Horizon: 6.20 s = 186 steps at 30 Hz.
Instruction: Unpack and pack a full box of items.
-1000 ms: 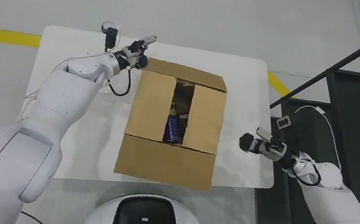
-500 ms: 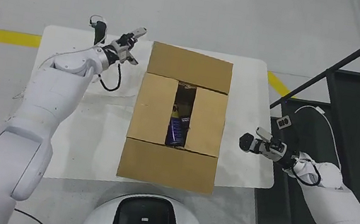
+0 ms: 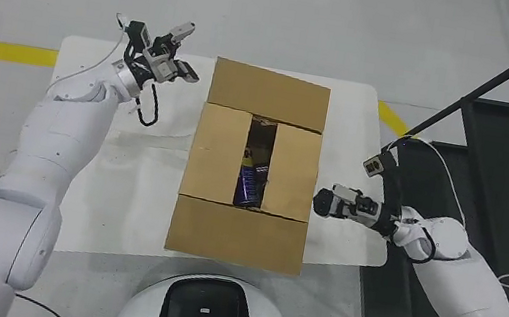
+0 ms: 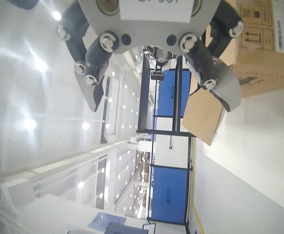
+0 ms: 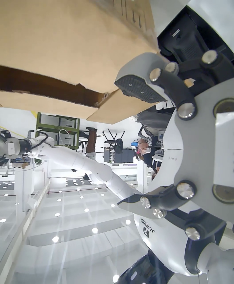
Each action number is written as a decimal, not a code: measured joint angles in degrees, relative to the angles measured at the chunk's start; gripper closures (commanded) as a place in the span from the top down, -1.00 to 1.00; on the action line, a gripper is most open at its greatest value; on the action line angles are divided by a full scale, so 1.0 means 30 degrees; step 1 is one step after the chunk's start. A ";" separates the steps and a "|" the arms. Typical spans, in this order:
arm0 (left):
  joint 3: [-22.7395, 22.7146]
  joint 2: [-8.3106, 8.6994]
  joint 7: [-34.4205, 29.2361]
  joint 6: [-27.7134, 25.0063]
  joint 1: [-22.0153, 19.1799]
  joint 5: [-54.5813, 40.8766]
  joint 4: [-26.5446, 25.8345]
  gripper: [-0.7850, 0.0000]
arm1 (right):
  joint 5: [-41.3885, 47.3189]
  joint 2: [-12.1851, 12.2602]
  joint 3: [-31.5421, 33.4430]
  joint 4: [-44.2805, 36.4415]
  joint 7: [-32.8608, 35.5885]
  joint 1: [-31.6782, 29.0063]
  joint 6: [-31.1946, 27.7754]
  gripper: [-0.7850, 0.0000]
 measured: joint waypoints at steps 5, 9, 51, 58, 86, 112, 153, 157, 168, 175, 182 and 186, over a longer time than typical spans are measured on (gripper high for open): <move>-0.0563 0.0712 -0.2457 -0.0352 0.0403 0.0458 -0.0509 1.00 | -0.1356 -0.0308 -0.0826 -0.1417 -0.1007 0.0513 0.0668 1.00; -0.1074 0.1220 -0.4608 -0.0955 0.0795 0.0459 -0.1120 1.00 | -0.2829 -0.0646 -0.1829 -0.1972 -0.2409 0.1170 0.1490 1.00; -0.1383 0.3461 -0.8398 0.1490 0.3574 0.3508 -0.7925 1.00 | -0.7597 -0.3023 -0.7619 -0.2044 -0.7259 0.5506 0.6994 1.00; -0.1666 0.3677 -0.8438 0.1620 0.3603 0.3020 -0.7520 1.00 | -0.7717 -0.4055 -0.9320 -0.0867 -0.7652 0.6989 0.6910 1.00; -0.3936 0.4328 -0.7786 0.1288 0.3875 -0.2500 -0.9580 1.00 | -0.6387 -0.9824 -1.5287 0.3088 -0.9478 1.3188 0.3667 1.00; 0.0300 0.3635 -0.5083 0.1347 0.1665 0.2717 -0.3951 1.00 | -0.8555 -0.7843 -0.8272 0.0491 -0.6331 0.8089 0.3742 1.00; 0.2375 0.3657 -0.8636 0.3157 0.3637 0.4078 -0.9171 1.00 | -1.1150 -0.4939 0.5252 -0.3956 -0.9916 -0.3231 0.6678 1.00; 0.1788 0.3820 -0.8544 0.3060 0.3237 0.3588 -0.9879 1.00 | -0.9710 -0.4911 0.5601 -0.4165 -0.8448 -0.3466 0.5652 1.00; 0.4167 0.2694 -0.6426 0.3560 0.2352 0.2069 -1.0761 1.00 | -0.7354 -0.4721 0.6921 -0.4490 -0.5161 -0.4412 0.4459 1.00; 0.7059 0.1249 -0.3783 0.2953 0.1922 0.2018 -0.9868 1.00 | -0.7065 -0.4651 0.7779 -0.4948 -0.5024 -0.5458 0.4290 1.00; 0.8391 0.0428 -0.0834 0.1560 0.2000 0.3030 -0.9259 1.00 | -0.6617 -0.4674 0.7724 -0.4906 -0.4899 -0.5739 0.4333 1.00; 0.8388 0.0430 -0.0851 0.1551 0.2003 0.3026 -0.9254 1.00 | -0.6603 -0.4675 0.7714 -0.4906 -0.4874 -0.5732 0.4326 1.00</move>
